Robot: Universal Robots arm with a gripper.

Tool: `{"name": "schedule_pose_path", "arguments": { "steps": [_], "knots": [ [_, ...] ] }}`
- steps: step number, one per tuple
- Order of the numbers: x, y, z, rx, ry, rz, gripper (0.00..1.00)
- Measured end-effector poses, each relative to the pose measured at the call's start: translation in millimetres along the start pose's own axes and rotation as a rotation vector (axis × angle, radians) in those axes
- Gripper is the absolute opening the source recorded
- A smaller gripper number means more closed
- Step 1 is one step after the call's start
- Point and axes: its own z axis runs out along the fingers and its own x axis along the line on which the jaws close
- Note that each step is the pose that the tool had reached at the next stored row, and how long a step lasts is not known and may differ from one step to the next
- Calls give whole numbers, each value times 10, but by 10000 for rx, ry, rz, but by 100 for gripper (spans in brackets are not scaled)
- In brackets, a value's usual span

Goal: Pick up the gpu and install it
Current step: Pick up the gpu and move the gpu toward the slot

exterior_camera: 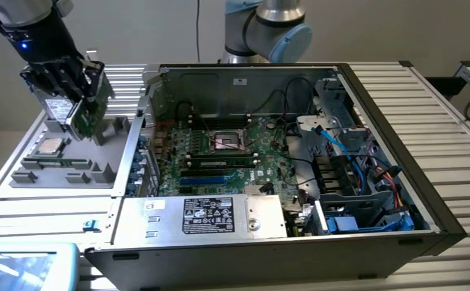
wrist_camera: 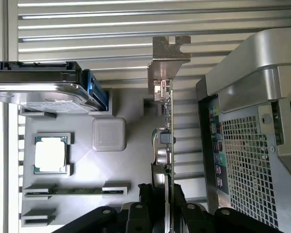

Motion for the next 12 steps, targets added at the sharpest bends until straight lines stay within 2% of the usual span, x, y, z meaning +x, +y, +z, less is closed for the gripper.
{"name": "schedule_pose_path", "arguments": {
  "steps": [8,12],
  "knots": [
    [-52,40,-358,7,-1,120,28],
    [-93,61,-536,12,21,136,28]
  ]
}}
